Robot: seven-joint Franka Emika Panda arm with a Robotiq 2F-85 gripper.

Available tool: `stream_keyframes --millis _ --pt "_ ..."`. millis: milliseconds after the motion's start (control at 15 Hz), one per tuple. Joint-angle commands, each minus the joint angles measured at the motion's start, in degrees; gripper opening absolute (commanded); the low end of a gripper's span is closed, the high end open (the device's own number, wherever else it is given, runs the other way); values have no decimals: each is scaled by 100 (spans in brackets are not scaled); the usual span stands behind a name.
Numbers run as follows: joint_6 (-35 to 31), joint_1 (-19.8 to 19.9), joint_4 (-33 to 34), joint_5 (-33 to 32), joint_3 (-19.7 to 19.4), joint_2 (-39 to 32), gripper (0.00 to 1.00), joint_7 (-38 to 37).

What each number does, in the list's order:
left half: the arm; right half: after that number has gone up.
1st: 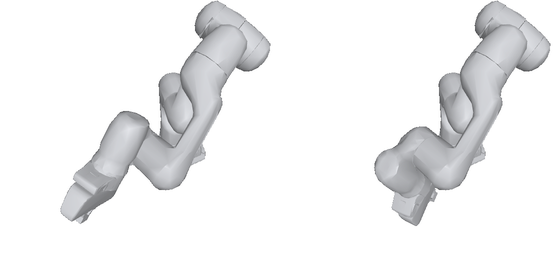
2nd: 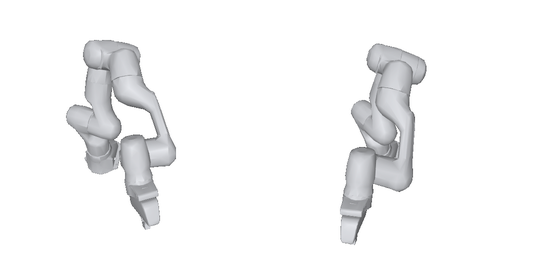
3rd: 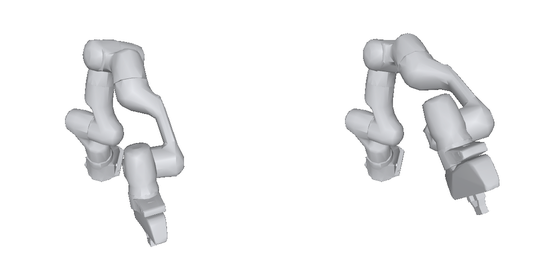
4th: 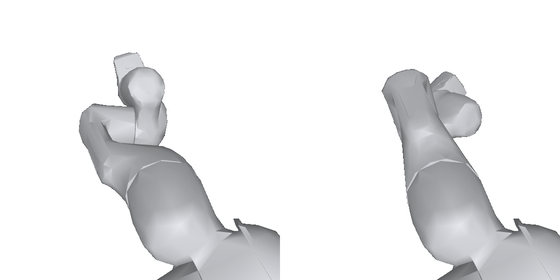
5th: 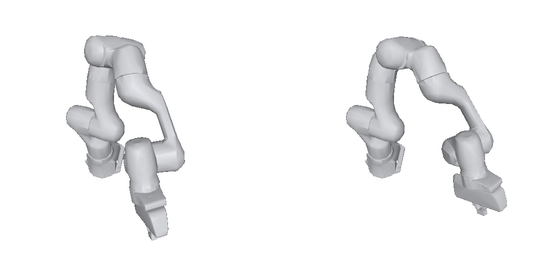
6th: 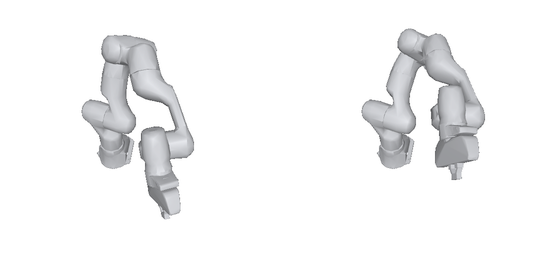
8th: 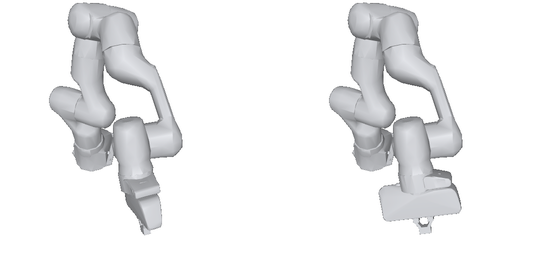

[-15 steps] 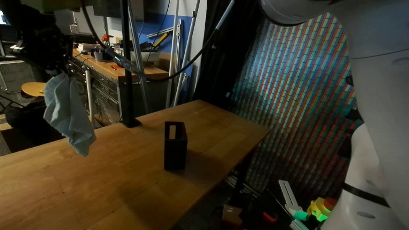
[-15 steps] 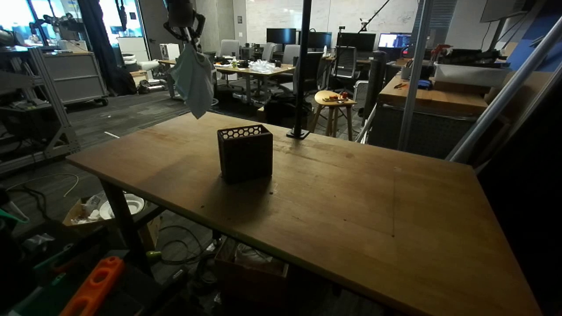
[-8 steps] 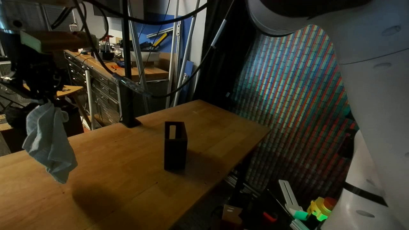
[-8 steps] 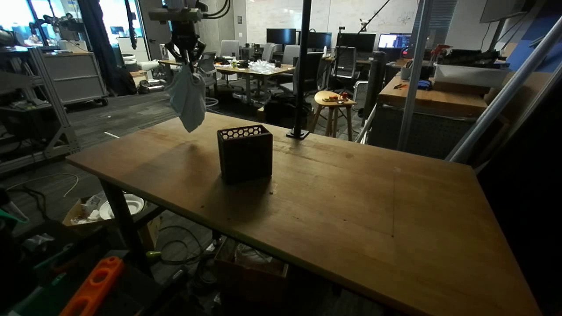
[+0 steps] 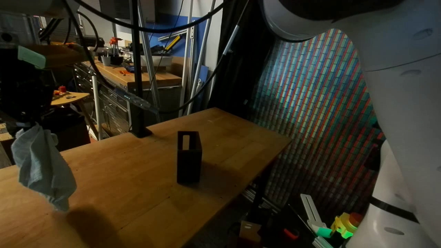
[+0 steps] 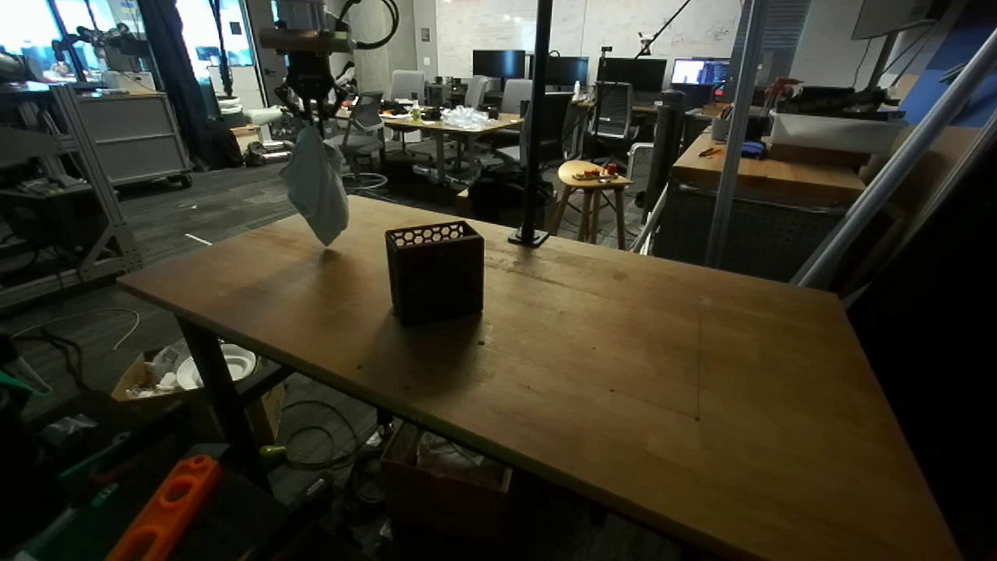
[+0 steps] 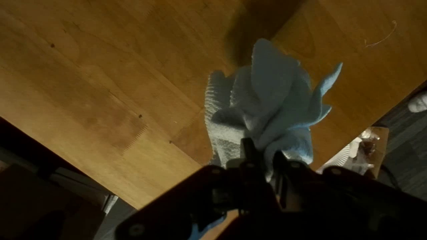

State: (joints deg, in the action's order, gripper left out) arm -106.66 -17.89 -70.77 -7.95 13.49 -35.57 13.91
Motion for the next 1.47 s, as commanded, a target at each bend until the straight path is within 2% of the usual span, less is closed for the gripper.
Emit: stream_keyframes --millis 0,200,400,733,1400 --pt "196 -219 387 -60 72 -67 10 489" --pt "167 -285 427 -15 125 -64 10 690" --pt "-165 -134 196 273 230 1 10 859" --pt "-339 -73 95 505 291 25 10 1062" --pt "-1030 708 -1041 2184 550 -30 11 1831"
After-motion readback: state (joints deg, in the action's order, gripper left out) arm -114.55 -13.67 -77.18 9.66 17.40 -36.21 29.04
